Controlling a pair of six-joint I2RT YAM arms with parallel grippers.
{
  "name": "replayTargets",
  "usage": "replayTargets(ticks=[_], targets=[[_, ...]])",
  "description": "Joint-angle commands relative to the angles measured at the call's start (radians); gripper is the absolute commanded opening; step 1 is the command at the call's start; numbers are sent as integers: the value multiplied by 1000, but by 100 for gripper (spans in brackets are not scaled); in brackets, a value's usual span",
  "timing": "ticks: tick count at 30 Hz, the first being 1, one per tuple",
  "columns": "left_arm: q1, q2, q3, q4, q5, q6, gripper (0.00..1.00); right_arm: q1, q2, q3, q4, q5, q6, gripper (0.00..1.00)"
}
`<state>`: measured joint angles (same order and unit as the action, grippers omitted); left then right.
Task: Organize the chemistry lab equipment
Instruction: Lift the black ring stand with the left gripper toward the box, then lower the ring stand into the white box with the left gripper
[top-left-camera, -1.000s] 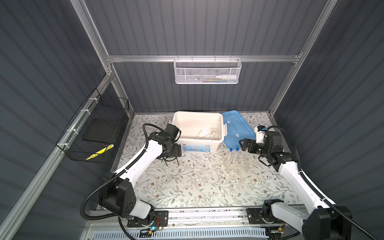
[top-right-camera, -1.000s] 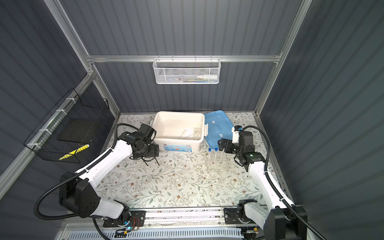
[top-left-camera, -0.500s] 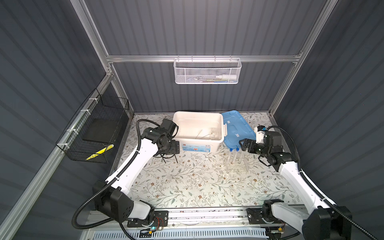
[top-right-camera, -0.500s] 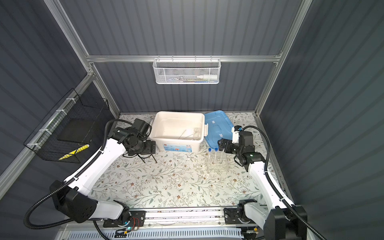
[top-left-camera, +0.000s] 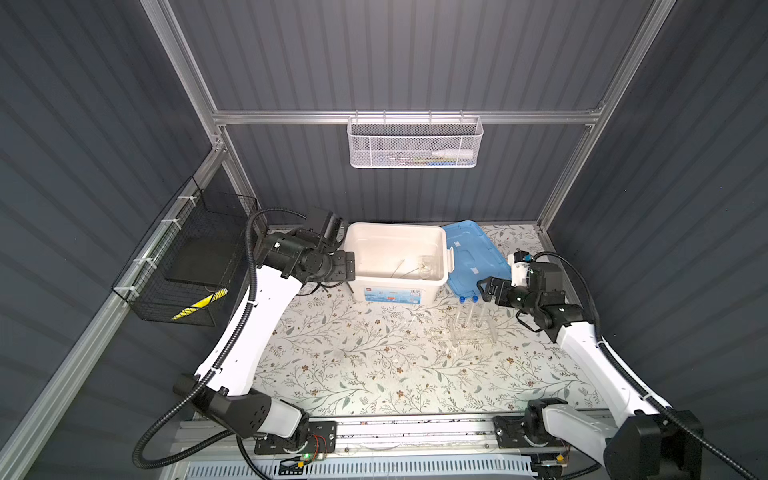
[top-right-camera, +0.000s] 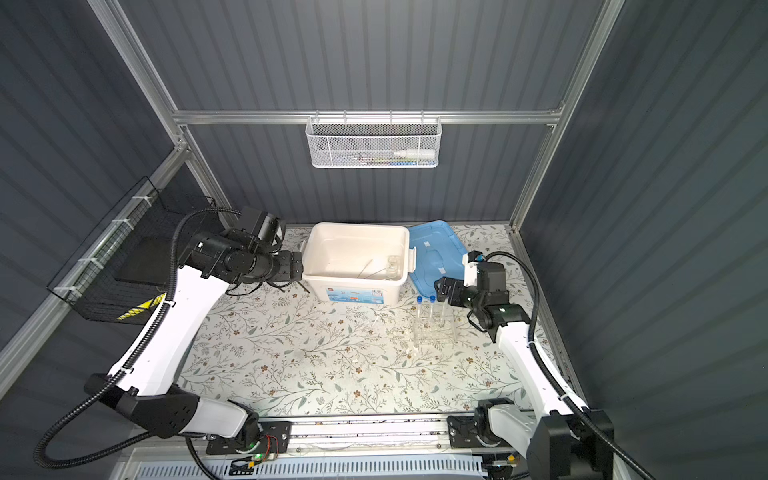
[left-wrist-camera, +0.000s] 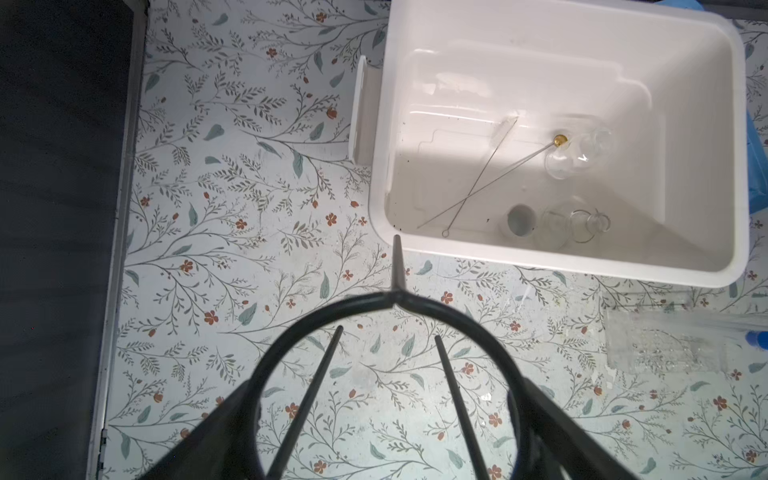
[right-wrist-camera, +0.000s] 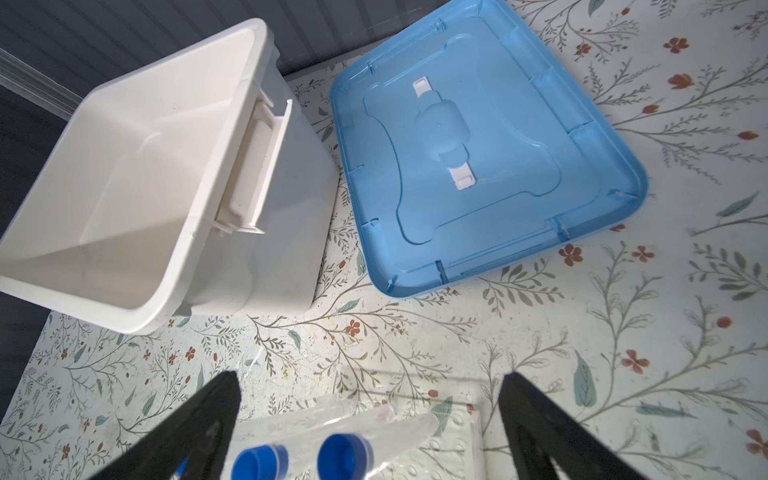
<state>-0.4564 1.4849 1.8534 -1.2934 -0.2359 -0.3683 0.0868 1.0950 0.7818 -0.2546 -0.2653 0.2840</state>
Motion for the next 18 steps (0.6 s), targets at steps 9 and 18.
replayTargets(ticks=[9, 18], targets=[[4, 240, 272, 82, -3, 149, 70, -2, 4, 37, -5, -8, -5, 99], [5, 446, 427, 152, 63, 207, 70, -2, 12, 54, -15, -7, -2, 99]])
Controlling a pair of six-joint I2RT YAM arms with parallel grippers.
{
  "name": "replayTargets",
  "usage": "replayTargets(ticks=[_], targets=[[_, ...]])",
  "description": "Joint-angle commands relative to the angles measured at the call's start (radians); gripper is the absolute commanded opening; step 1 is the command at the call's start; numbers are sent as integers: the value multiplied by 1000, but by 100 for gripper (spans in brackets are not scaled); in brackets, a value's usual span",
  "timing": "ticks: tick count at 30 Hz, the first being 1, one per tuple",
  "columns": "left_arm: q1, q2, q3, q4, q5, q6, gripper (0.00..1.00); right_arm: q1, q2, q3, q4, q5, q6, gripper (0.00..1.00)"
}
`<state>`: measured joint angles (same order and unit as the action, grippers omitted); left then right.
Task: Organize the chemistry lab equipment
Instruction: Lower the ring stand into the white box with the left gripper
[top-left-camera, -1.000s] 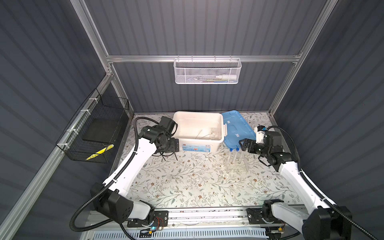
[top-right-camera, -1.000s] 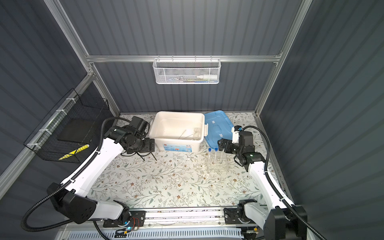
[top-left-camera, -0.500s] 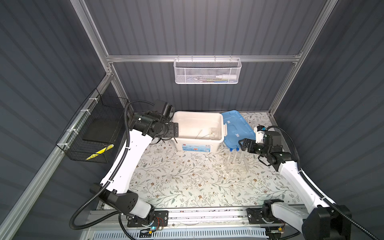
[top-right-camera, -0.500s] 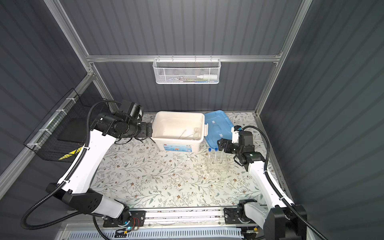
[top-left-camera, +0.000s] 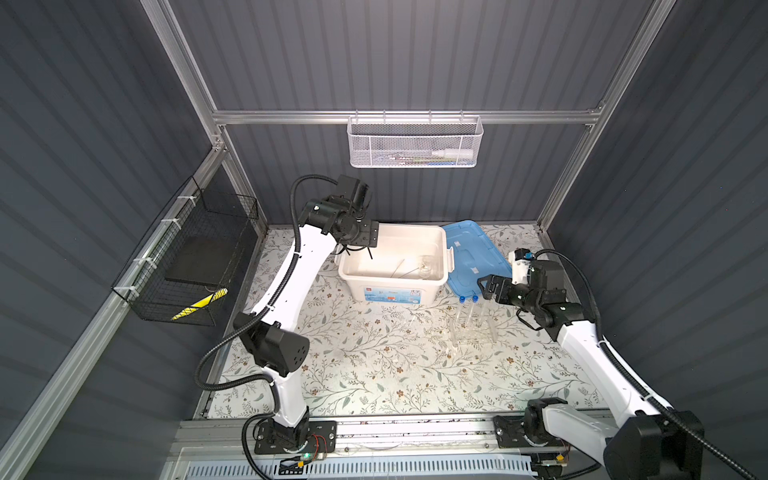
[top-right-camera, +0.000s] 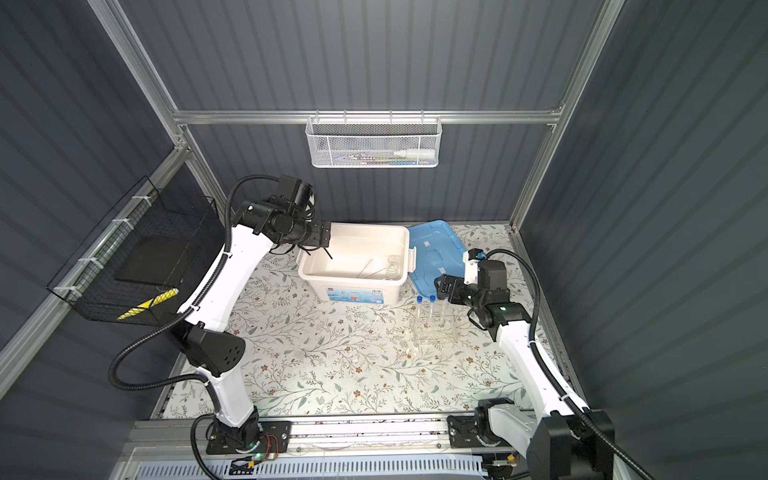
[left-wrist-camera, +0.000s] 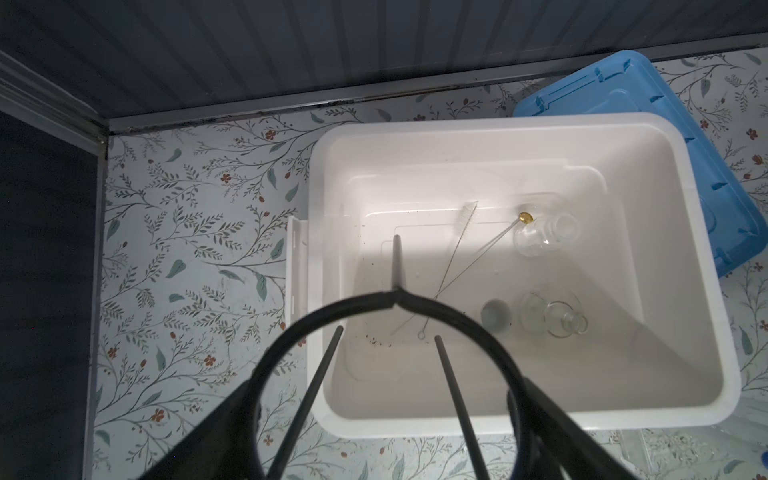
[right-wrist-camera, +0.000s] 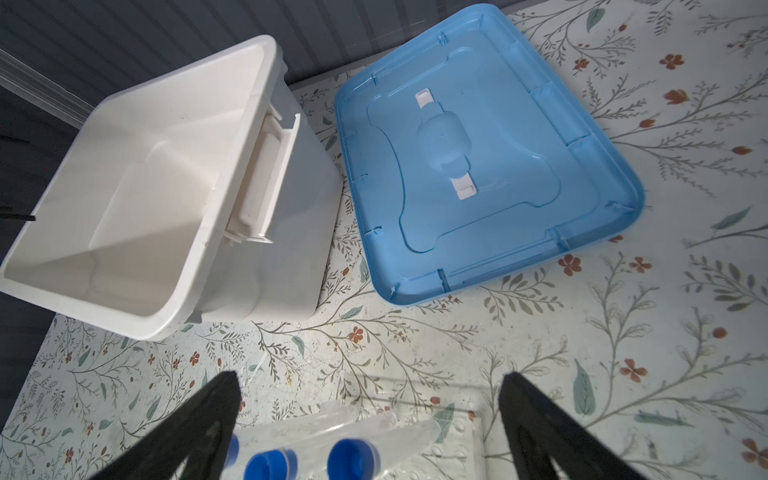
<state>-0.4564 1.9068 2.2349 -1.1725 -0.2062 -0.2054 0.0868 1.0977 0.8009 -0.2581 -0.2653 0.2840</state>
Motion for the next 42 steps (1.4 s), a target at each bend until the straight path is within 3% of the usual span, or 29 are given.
replayTargets(ticks=[1, 11, 42], targets=[[6, 42, 52, 34, 34, 51, 70, -2, 11, 38, -15, -6, -2, 99], [16, 183, 95, 31, -9, 135, 70, -2, 16, 55, -30, -1, -2, 99], [42, 404, 164, 35, 78, 189, 69, -2, 65, 69, -39, -3, 14, 99]])
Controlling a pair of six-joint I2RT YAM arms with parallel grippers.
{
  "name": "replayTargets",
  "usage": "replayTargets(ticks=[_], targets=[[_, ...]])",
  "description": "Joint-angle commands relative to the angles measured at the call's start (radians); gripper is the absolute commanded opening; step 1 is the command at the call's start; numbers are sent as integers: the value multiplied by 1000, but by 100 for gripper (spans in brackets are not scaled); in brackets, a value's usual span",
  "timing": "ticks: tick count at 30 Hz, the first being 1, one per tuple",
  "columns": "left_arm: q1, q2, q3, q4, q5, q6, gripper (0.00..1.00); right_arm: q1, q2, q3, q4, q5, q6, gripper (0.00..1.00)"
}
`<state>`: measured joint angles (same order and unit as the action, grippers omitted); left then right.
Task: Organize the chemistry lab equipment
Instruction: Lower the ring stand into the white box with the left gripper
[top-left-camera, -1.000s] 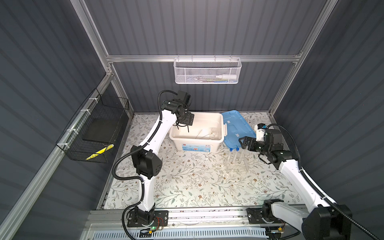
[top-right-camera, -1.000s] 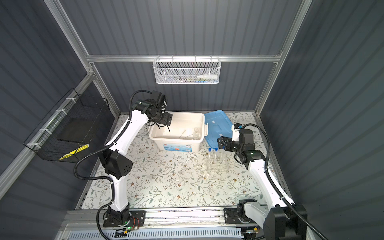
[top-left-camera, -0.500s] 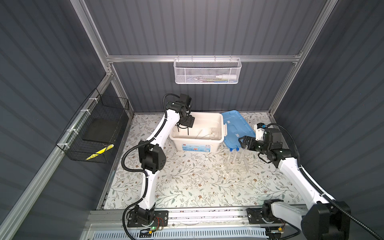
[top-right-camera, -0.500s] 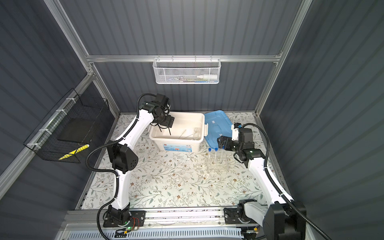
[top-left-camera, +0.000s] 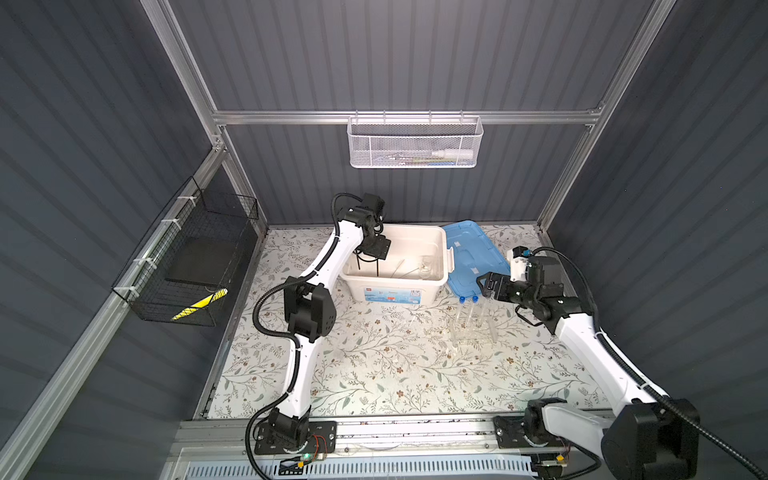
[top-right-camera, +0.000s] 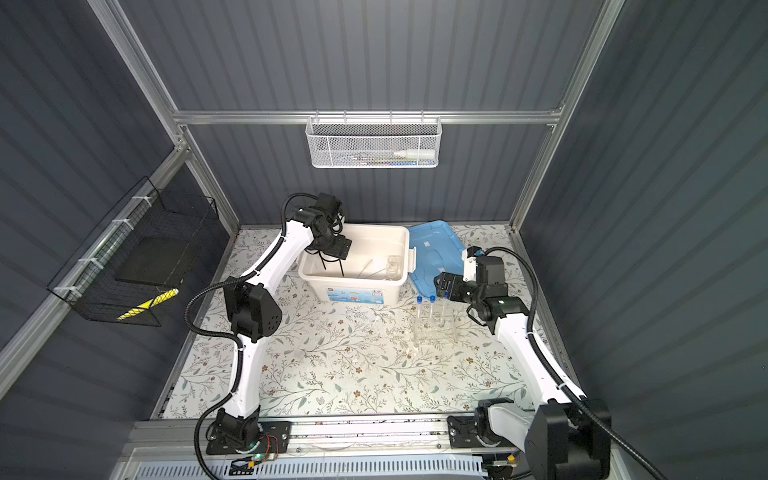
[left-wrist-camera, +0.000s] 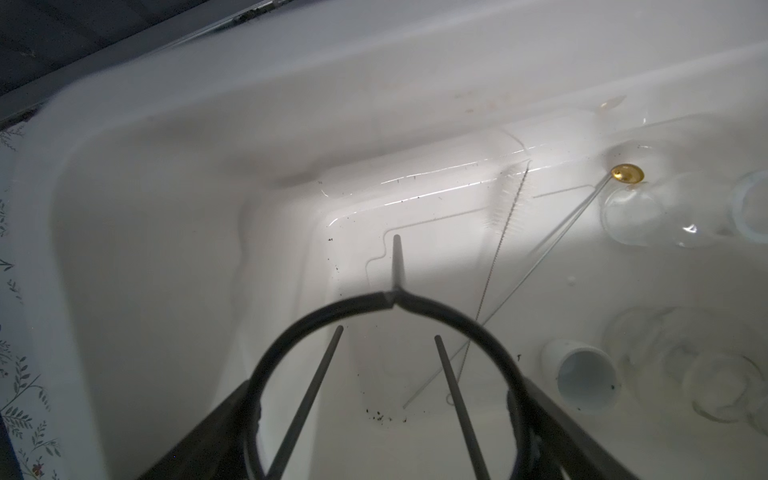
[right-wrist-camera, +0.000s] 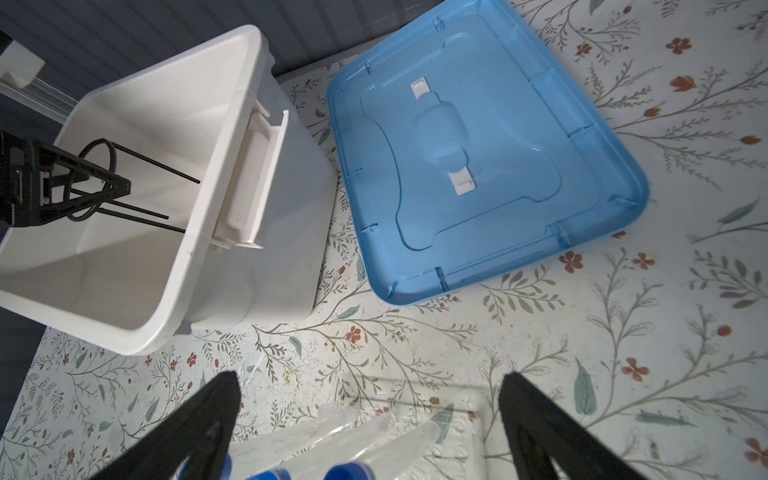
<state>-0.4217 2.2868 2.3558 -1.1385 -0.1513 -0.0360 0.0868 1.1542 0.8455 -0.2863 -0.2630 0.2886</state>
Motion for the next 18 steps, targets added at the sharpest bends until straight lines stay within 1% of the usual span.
replayTargets(ticks=[1, 18], targets=[[8, 29, 43, 1, 25, 18, 69, -2, 7, 24, -10, -5, 9, 99], [24, 89, 33, -15, 37, -1, 68, -2, 13, 12, -5, -5, 14, 99]])
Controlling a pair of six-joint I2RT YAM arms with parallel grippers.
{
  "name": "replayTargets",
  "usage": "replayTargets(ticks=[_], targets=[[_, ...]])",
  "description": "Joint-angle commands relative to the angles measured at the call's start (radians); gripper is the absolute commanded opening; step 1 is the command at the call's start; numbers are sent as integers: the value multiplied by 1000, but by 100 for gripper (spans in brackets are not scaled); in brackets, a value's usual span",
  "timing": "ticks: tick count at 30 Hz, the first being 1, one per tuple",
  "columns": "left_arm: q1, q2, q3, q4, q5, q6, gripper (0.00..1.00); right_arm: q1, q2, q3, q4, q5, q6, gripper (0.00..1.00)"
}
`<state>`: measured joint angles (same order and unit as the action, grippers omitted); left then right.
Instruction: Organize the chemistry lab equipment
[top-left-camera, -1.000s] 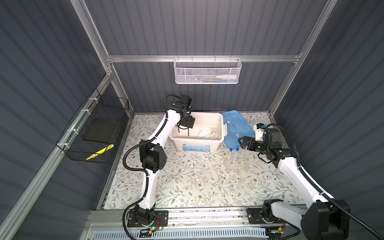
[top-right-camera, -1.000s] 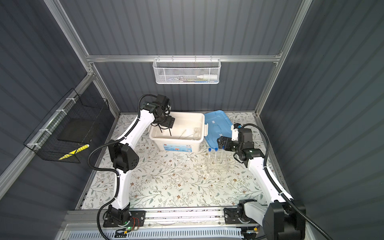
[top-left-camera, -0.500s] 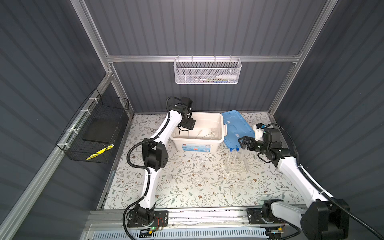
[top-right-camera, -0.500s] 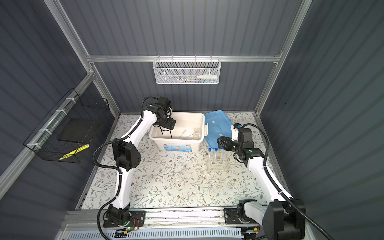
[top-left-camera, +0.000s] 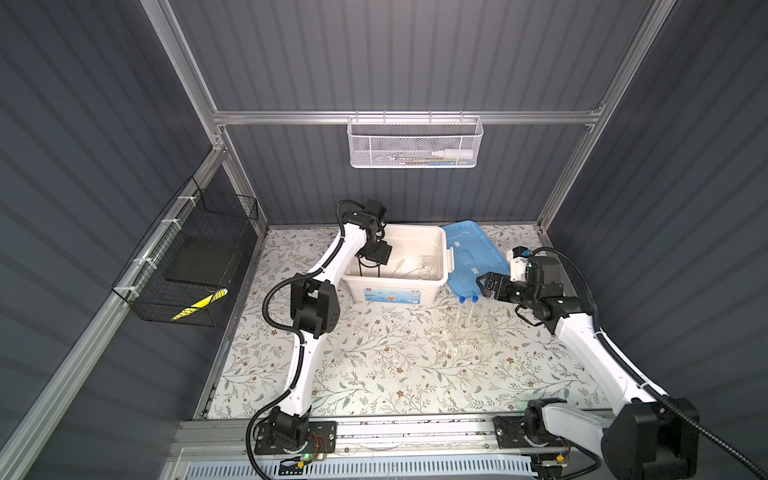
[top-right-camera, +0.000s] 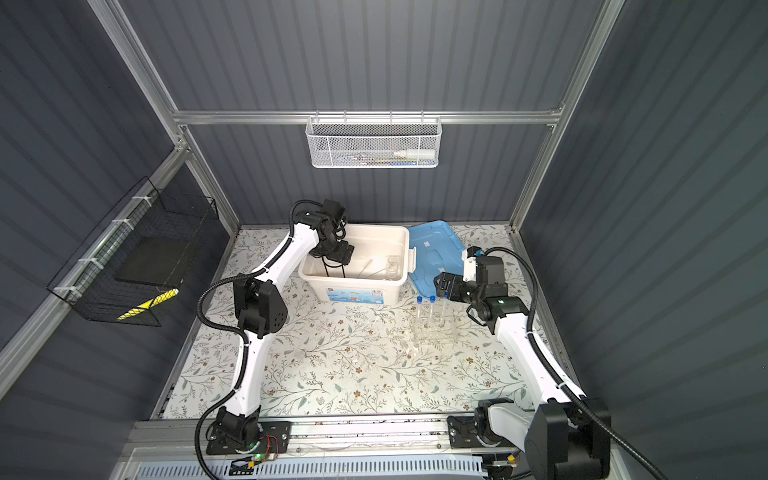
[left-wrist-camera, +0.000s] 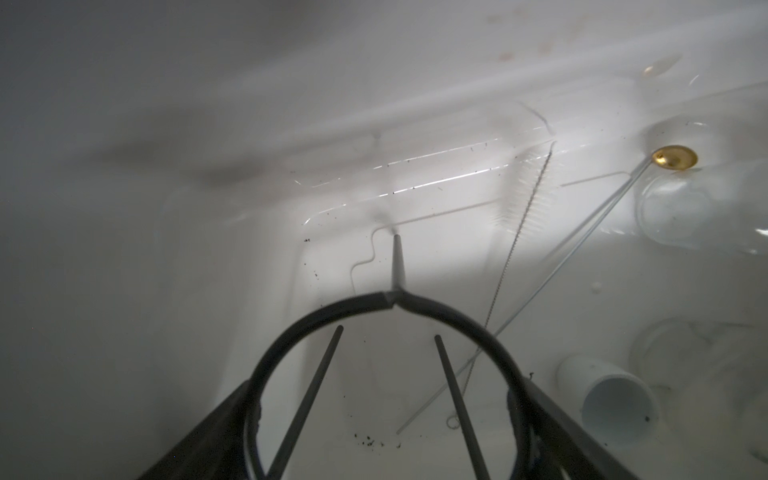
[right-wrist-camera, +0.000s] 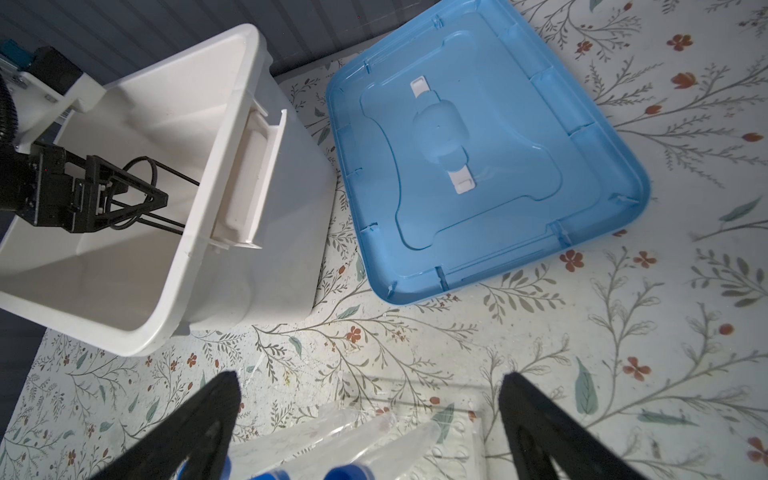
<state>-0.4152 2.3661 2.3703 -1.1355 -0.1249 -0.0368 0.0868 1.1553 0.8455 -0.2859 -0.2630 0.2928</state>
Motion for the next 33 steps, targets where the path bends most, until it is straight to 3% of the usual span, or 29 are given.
replayTargets(ticks=[1, 18, 33], targets=[[18, 10, 17, -20, 9, -1, 68, -2, 12, 12, -6, -4, 10, 99], [19, 7, -14, -35, 6, -8, 75, -2, 19, 15, -2, -5, 6, 99], [19, -23, -4, -41, 5, -7, 94, -2, 35, 46, -10, 6, -6, 99]])
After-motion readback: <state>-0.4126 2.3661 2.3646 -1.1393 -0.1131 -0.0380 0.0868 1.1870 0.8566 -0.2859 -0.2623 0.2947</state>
